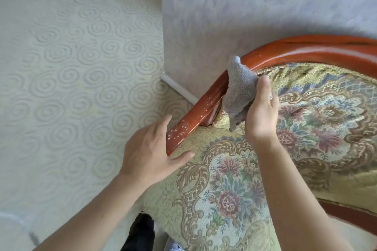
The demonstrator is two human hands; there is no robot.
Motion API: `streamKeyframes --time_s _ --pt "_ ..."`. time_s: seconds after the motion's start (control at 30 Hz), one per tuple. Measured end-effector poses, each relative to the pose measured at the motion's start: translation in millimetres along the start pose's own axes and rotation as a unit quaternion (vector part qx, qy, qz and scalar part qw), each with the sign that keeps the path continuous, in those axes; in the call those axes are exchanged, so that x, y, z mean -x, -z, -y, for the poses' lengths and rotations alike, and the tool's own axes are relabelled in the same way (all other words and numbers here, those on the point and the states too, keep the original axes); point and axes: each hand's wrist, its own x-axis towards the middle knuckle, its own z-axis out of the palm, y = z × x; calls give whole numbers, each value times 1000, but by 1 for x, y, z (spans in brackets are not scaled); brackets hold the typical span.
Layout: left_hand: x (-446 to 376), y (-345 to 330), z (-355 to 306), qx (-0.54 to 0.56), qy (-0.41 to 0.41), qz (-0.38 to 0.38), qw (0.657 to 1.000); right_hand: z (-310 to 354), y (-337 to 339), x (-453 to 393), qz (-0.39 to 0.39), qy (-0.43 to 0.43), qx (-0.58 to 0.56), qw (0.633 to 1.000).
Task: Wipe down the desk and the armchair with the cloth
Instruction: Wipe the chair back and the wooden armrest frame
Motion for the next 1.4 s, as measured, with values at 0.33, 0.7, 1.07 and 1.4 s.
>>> streamKeyframes --time_s 0.33,0.7,1.07,1.4 --pt "70 -6 30 20 49 -48 997 -14 -13 63 -25 -13 -52 998" --pt "98 -23 49 124 133 -26 983 -59 -39 144 227 167 -2 960" --pt "116 -32 66 223 165 -68 959 -82 -60 156 384 416 264 781" --pt "133 -35 81 154 160 -65 973 -86 -60 179 428 403 245 771"
